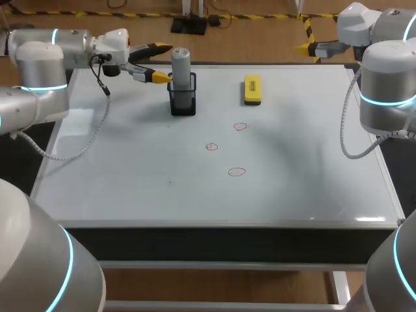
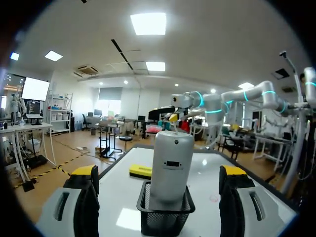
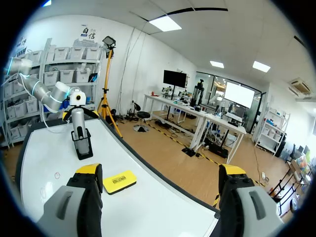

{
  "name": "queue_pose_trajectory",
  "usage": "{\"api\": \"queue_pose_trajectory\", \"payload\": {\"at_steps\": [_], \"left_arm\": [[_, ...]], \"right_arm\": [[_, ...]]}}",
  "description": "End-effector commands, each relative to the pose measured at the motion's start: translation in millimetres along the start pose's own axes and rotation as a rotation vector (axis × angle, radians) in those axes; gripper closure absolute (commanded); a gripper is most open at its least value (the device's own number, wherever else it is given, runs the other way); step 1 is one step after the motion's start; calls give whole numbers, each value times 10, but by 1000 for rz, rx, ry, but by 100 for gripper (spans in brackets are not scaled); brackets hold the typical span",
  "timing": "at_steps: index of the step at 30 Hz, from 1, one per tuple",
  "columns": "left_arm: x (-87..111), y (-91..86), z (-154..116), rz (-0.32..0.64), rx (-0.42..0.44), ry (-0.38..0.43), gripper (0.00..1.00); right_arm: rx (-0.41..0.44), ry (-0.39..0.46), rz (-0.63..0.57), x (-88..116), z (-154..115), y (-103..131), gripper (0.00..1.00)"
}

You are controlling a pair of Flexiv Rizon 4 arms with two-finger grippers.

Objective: Pick up the inspection probe, press it on each red-marked spot on the whiteboard one by one, put down the probe, pick up the eraser, and wipe off all the red marks.

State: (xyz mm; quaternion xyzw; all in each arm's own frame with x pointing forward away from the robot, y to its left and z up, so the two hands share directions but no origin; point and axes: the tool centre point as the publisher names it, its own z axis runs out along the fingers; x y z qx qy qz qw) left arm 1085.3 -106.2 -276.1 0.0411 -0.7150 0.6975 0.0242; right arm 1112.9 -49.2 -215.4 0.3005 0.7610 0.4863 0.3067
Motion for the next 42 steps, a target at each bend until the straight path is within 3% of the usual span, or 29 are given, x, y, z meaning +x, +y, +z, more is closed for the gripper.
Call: {"api": "queue_pose_trajectory", "payload": {"at_steps": [1,15,24,42], "left_arm": [[-63,35,132,-9,-13,34,0],[4,101,425,-15,14,-13,0],[63,136,476,-9,25,-47,0],[144,-8,542,31,-1,-34,0]], "right_arm": [[-1,1,0,-4,4,-4,0],[-1,1,0,-4,4,-4,0],[-1,1,0,-4,4,-4,0],[-1,1,0,-4,4,-4,0]]}}
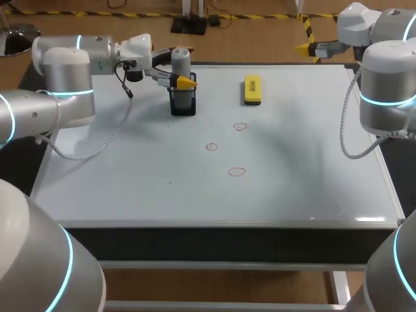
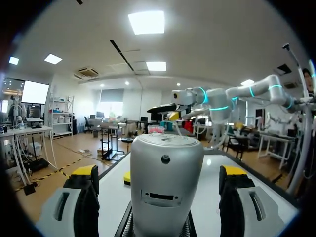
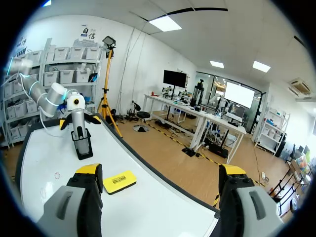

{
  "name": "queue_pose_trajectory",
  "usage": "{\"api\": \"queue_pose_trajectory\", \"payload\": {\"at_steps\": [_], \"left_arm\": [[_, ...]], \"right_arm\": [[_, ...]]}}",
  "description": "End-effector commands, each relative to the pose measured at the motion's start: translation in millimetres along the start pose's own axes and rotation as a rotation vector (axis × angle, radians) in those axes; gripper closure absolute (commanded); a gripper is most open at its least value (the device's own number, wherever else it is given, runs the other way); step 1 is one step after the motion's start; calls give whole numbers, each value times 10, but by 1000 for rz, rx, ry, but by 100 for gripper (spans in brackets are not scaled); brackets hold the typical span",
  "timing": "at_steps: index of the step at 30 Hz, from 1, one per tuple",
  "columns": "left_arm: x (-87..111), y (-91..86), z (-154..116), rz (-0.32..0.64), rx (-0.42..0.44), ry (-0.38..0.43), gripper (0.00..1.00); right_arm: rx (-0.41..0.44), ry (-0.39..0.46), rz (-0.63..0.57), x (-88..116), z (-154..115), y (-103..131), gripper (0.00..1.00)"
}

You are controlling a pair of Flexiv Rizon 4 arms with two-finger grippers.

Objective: Pick up the inspection probe, press it on each red-marked spot on the whiteboard one by one, put down the probe, pick up the eraser, and wipe off all the red marks.

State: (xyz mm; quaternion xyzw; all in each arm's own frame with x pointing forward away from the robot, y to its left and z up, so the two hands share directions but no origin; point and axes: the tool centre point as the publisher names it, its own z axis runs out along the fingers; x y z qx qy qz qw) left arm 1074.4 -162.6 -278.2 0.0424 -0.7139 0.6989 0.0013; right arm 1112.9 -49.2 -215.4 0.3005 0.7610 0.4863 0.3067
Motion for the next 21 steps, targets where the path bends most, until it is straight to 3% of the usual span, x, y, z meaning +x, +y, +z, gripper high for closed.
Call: {"api": "queue_pose_trajectory", "payload": {"at_steps": [1,13,16,17,19,20,21], "left_arm": [[21,-27,-20,0,-6,1,0],[-7,63,-36,-26,-2,4,1],[-10,72,-39,-29,2,3,21],[-10,72,-40,-29,2,3,52],[-5,71,-52,-30,5,1,73],[-3,71,-56,-30,5,0,100],[2,72,-61,-30,5,-1,100]], "right_arm": [[-1,1,0,-4,4,-4,0],[-1,1,0,-4,4,-4,0],[-1,1,0,-4,4,-4,0],[-1,1,0,-4,4,-4,0],[-1,1,0,-4,4,-4,0],[-1,1,0,-4,4,-4,0],[-1,1,0,-4,4,-4,0]]}}
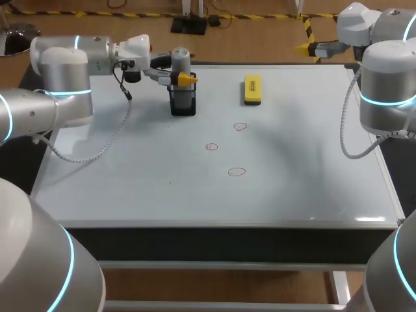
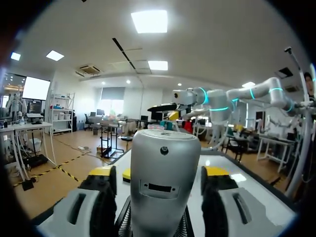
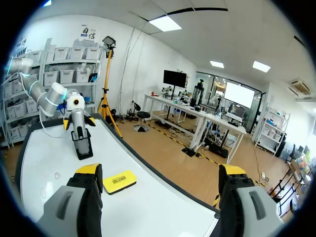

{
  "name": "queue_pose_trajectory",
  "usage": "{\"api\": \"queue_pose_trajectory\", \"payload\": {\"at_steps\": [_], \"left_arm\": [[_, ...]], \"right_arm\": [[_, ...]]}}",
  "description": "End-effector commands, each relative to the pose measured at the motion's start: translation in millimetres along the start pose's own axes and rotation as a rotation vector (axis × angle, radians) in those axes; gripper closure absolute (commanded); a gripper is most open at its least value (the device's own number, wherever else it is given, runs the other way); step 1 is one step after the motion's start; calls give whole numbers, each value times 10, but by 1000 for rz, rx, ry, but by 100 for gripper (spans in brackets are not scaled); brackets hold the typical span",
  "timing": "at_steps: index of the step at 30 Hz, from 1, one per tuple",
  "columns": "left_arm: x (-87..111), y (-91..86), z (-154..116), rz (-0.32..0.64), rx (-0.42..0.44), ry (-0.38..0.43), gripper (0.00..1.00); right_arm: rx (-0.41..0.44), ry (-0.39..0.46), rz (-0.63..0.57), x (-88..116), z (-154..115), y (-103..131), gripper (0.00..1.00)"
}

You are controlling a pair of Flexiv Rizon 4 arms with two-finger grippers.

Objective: Pick up the inspection probe, press it on each red-marked spot on the whiteboard one by one, put down the probe, pick up the eraser, and wipe off all the red marks.

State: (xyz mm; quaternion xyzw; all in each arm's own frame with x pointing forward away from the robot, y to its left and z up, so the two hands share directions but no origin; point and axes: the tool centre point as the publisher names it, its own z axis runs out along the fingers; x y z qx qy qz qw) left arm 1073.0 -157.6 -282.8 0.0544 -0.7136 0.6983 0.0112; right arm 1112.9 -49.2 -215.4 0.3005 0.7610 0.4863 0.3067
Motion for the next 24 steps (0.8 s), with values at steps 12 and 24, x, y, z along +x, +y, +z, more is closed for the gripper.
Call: {"api": "queue_pose_trajectory", "payload": {"at_steps": [12,24], "left_arm": [[94,-95,-68,14,-1,-2,100],[191,-499,-117,31,-4,-28,100]], "right_arm": [[-1,1,0,-4,4,-4,0],[-1,1,0,-4,4,-4,0]]}}
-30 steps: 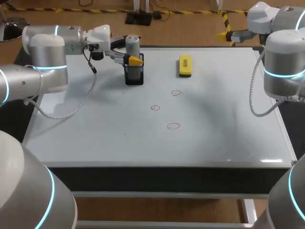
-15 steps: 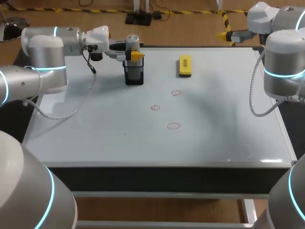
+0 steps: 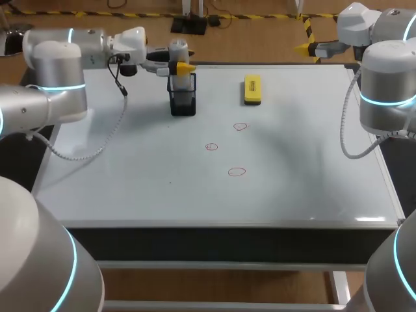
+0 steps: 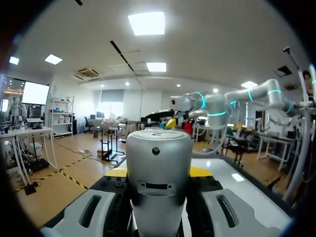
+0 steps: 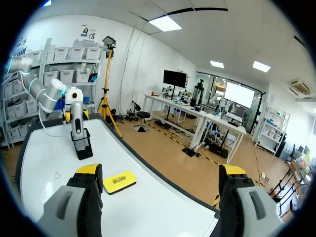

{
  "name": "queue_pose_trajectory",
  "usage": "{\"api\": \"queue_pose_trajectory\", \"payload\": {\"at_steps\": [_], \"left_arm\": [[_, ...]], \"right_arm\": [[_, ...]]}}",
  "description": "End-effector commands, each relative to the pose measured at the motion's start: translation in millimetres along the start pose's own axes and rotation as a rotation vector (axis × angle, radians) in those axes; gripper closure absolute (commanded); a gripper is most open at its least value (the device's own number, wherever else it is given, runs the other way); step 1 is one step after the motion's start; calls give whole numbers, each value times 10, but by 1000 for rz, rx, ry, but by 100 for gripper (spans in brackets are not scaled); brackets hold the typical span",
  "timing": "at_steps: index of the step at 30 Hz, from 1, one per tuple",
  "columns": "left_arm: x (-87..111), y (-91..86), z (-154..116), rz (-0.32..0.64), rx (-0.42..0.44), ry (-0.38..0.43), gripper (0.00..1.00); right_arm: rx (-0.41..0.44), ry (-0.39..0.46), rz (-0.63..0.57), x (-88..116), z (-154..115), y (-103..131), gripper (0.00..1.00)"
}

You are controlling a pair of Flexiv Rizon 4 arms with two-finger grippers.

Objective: Pick up the inspection probe, press it on each red-marked spot on the whiteboard one by one, put down the probe, pick up the eraser, and wipe off all the red marks.

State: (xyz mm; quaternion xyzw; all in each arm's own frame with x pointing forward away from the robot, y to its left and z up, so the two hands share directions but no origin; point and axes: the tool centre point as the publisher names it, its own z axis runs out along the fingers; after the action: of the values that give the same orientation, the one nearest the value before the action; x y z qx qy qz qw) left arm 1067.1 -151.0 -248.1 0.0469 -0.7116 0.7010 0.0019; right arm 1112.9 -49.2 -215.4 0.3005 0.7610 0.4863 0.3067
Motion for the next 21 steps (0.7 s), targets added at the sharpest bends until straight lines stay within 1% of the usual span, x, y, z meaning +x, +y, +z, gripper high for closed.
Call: {"api": "queue_pose_trajectory", "payload": {"at_steps": [1,3,4,5,7,8,10,11,16,17,19,21], "left_arm": [[104,-204,-46,7,-14,-29,100],[110,-286,-61,11,-16,-33,100],[108,-329,-69,-3,-23,-36,100],[112,-371,-74,7,-23,-37,100],[110,-447,-96,-22,-16,-47,100],[114,-483,-108,-12,-12,-51,100],[118,-557,-122,-35,-19,-61,100],[128,-593,-128,-18,-16,-65,100],[155,-781,-158,-34,-25,-72,100],[163,-814,-166,-23,-22,-69,100],[179,-875,-196,-39,-15,-73,100],[208,-932,-229,-34,-12,-76,100]], "right_arm": [[-1,1,0,-4,4,-4,0],[-1,1,0,-4,4,-4,0],[-1,1,0,-4,4,-4,0],[-1,1,0,-4,4,-4,0],[-1,1,0,-4,4,-4,0],[-1,1,0,-4,4,-4,0],[-1,1,0,-4,4,-4,0],[-1,1,0,-4,4,-4,0],[-1,1,0,-4,4,-4,0],[-1,1,0,-4,4,-4,0],[-1,1,0,-4,4,-4,0],[-1,1,0,-4,4,-4,0]]}}
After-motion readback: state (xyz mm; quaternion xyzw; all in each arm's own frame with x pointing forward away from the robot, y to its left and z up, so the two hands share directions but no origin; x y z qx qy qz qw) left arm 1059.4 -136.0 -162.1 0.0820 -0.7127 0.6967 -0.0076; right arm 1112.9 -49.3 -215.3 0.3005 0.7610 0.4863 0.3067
